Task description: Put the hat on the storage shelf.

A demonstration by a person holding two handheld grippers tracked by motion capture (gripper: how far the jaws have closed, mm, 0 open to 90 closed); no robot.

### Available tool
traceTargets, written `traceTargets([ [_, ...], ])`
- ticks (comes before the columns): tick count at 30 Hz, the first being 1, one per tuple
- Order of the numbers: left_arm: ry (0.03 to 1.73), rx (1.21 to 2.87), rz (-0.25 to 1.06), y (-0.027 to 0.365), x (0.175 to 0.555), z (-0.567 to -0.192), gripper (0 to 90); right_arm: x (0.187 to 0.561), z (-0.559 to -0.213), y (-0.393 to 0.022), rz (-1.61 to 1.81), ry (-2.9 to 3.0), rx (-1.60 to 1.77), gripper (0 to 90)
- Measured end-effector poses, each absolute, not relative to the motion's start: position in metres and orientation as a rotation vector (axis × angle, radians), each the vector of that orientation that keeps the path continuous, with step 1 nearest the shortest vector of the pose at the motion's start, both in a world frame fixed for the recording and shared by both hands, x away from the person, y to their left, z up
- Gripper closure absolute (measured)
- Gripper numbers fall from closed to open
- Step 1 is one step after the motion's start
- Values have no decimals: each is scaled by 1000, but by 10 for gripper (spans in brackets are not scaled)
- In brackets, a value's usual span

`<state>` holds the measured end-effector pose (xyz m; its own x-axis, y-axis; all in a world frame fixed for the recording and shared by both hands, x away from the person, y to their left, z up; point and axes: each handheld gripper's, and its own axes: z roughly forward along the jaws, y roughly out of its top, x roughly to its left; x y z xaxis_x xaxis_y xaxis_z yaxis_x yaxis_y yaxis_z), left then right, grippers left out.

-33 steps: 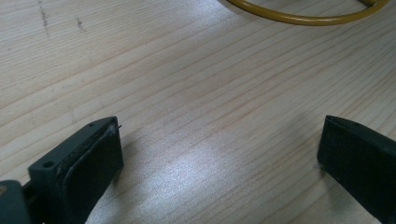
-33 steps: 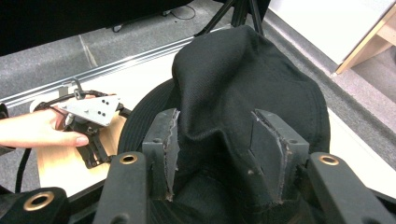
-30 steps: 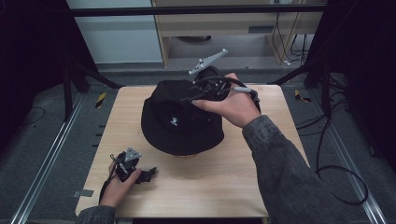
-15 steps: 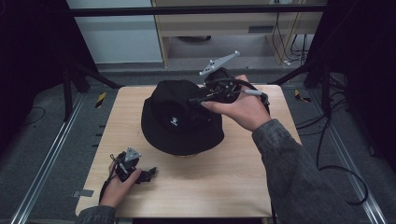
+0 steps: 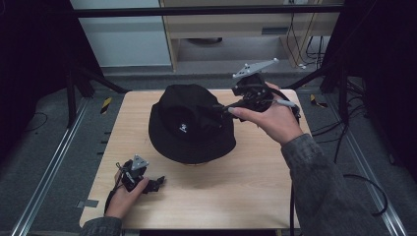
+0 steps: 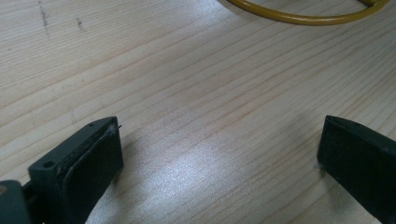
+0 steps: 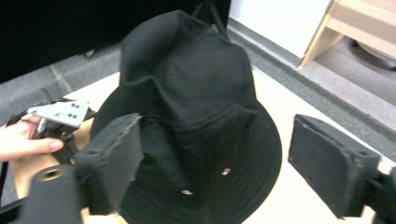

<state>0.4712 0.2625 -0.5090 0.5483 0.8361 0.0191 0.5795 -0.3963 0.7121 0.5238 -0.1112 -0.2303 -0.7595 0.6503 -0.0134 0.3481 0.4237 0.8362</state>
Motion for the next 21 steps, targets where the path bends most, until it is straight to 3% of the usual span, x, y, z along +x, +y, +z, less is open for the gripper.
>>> traceTargets([
  [8, 1135, 2121, 500, 262, 471, -509, 0, 518, -242, -145, 1268, 2305, 891, 70],
  [21, 1136, 2123, 496, 263, 471, -509, 0, 509, -294, -192, 1238, 2260, 1017, 87],
])
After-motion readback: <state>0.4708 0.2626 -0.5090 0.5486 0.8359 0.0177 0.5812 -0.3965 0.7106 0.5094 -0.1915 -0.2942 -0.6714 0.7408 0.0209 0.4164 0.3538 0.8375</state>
